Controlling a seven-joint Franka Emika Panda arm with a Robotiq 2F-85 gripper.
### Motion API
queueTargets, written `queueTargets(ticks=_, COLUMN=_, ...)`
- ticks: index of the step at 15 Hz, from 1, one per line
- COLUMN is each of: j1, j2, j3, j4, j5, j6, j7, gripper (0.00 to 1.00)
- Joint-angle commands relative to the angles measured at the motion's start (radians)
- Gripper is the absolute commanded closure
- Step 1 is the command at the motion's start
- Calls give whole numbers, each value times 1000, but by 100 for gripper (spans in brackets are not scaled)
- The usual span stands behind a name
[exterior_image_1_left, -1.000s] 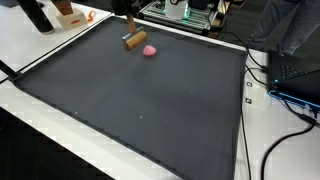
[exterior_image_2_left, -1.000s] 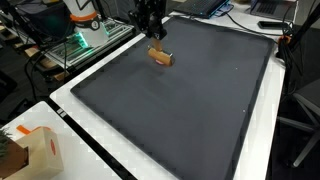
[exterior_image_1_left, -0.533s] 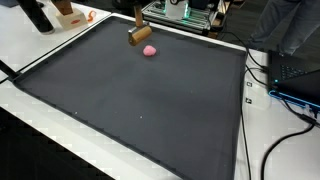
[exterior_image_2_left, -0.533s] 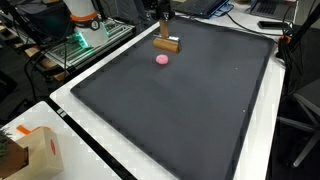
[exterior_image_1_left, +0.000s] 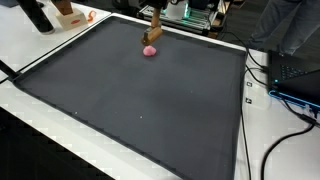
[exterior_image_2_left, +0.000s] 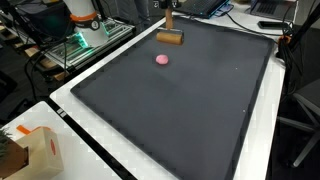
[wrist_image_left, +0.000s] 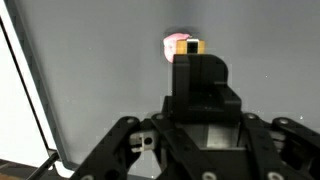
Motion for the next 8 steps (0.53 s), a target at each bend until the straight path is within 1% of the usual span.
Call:
queueTargets(ticks=1, j1=17, j2=60, j3=62, j4=52, j5=-126, j6=-93, j7=171, gripper=76)
queueTargets(ticks=4, j1=50, j2=125, j3=85, j4=94, j5=-184, j6=-169, j7=262, gripper=76)
queueTargets(ticks=6, j1=74, j2=170, j3=82, j4=127, j5=-199, j6=-221, j7=298, gripper=76)
queueTargets(ticks=8, j1=97, j2=211, j3=69, j4=158, j5=-194, j6=-245, j7=309, gripper=76)
